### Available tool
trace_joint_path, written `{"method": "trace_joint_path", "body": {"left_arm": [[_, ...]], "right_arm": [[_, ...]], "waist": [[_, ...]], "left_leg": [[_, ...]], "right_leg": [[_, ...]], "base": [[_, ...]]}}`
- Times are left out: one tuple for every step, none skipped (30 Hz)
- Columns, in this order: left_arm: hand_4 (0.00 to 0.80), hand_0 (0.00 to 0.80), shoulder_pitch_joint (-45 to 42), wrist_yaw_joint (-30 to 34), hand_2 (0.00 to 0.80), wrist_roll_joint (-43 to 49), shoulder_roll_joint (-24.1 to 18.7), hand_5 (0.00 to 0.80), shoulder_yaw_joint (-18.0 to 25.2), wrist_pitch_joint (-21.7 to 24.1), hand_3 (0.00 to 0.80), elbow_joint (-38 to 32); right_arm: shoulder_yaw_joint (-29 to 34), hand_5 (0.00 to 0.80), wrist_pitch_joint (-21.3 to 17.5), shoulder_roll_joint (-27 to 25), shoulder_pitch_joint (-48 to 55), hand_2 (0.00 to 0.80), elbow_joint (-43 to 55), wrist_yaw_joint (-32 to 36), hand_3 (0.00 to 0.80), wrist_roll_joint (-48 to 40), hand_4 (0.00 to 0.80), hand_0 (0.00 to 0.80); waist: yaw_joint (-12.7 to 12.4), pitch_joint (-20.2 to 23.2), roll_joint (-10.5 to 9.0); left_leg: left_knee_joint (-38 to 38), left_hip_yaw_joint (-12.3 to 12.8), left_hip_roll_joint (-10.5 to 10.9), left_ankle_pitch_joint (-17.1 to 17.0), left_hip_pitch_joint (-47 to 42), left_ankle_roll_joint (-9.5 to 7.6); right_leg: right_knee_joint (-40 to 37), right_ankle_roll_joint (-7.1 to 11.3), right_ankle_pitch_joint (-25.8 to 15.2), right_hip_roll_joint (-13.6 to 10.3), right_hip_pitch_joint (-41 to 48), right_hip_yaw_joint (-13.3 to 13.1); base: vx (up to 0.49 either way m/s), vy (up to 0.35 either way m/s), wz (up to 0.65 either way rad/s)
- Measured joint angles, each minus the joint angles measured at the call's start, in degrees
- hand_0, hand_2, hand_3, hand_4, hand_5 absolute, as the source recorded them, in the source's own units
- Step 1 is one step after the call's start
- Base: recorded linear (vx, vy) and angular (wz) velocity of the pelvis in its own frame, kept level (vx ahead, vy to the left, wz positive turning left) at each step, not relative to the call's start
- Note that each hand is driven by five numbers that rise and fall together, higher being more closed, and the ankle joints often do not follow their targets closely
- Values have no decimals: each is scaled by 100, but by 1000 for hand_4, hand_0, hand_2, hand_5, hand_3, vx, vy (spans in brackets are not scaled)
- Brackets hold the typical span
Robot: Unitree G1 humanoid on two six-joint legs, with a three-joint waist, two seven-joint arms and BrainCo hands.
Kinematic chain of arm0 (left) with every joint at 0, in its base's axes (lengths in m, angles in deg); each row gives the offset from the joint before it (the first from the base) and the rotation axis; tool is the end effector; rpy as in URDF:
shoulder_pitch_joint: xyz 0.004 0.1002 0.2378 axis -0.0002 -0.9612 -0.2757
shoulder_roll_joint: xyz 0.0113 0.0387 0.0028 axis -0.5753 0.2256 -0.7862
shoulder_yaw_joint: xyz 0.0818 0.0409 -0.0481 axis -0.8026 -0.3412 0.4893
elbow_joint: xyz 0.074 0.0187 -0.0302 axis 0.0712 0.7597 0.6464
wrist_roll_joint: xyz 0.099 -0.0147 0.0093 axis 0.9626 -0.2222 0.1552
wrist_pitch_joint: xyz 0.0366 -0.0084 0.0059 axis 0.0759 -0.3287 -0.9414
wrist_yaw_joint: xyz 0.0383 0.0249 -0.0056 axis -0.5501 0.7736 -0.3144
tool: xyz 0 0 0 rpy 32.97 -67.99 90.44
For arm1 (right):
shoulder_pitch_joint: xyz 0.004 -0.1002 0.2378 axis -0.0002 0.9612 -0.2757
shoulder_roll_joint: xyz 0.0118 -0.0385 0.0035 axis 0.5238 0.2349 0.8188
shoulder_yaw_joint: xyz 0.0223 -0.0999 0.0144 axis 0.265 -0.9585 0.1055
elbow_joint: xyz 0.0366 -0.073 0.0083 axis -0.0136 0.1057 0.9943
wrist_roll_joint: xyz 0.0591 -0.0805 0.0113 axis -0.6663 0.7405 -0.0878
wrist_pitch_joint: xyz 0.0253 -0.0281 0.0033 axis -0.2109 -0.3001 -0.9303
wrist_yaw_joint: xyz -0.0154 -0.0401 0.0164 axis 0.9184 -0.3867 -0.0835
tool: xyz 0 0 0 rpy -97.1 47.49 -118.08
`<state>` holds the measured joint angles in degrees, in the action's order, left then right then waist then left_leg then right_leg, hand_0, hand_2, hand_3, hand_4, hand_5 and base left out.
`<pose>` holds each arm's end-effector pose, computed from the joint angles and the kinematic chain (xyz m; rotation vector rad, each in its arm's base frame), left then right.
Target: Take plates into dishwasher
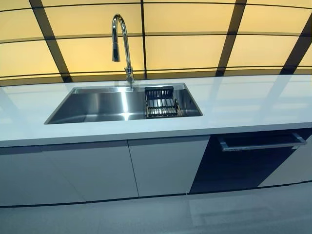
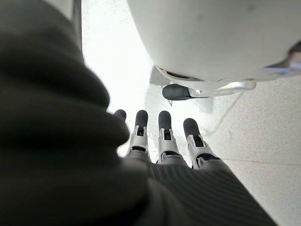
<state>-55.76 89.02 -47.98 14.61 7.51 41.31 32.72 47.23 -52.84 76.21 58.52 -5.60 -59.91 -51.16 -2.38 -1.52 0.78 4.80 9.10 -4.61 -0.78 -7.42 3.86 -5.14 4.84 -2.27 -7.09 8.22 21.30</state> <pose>0.0569 0.2107 -0.1216 0.0434 1.3931 0.0455 0.0674 -0.2072 -0.1199 0.3755 1.3146 -0.1930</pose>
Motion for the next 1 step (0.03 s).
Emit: {"method": "trace_joint_path", "body": {"left_arm": [[0,0,0,3,0,0,0,0,-2,-10,0,0]], "right_arm": [[-37,0,9,-4,-2,0,1,-5,0,50,0,0]], "waist": [[-1,0,-1]], "left_leg": [[0,-3,0,9,0,-14]], "right_leg": [[0,0,0,0,2,1]], "base": [[0,0,0]]}}
